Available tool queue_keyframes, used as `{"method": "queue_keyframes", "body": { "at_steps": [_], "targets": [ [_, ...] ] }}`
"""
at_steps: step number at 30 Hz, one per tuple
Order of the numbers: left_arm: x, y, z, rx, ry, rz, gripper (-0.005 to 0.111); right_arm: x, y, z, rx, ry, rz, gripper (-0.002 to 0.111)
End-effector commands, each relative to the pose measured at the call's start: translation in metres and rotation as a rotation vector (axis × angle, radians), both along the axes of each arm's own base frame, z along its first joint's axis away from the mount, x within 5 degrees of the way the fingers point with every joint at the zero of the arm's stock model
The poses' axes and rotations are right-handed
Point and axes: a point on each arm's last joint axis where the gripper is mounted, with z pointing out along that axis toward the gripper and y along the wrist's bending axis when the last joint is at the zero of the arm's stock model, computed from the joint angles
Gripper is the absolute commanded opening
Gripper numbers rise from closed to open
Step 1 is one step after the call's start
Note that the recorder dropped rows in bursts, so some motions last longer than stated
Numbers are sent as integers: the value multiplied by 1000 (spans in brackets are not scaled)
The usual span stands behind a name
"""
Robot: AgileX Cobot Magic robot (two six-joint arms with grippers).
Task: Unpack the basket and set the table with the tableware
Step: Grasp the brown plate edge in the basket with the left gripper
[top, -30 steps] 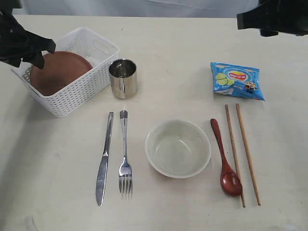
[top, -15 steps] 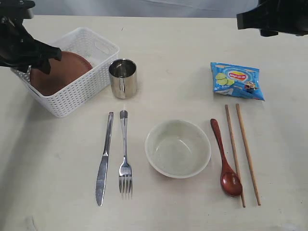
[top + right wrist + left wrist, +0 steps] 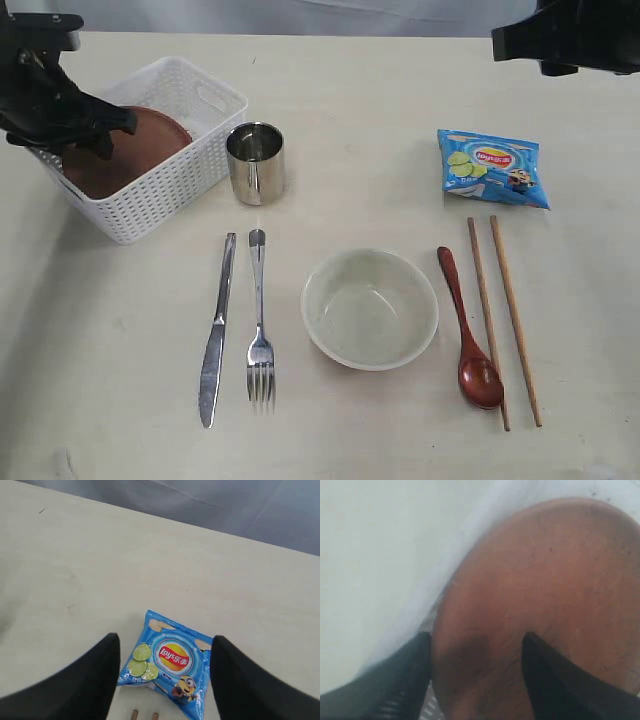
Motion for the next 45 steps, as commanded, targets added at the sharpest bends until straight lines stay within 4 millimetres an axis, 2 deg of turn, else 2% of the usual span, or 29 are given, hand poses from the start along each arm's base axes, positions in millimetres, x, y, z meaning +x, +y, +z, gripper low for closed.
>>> {"method": "queue_keyframes", "body": {
  "at_steps": [1, 12, 15, 18, 27, 29, 31, 35, 40, 45],
  "targets": [
    [4, -1, 2, -2, -32, 3, 52, 1, 0, -1, 3, -4, 3, 52],
    [5, -3, 2, -22, -45, 19, 52, 1, 1, 0, 10, -15, 12, 52],
    [6, -3, -2, -22, -32, 19, 52, 1, 1, 0, 10, -15, 12, 52],
    [8, -3, -16, -21, -3, 17, 52, 1, 1, 0, 10, -15, 12, 52],
    [9, -3, -17, -26, -14, 30, 51, 1, 1, 0, 10, -15, 12, 52],
    [10, -3, -17, -31, -16, 41, 44, 1, 1, 0, 10, -15, 12, 52],
    [10, -3, -17, -33, -17, 43, 25, 1, 1, 0, 10, -15, 12, 52],
    [10, -3, -17, -33, -18, 43, 0, 1, 1, 0, 10, -15, 12, 52],
    [10, -3, -12, -34, -38, 45, 0, 1, 1, 0, 10, -15, 12, 52],
    [6, -3, 17, -36, -114, 44, 0, 1, 1, 0, 10, -15, 12, 52]
  ]
}}
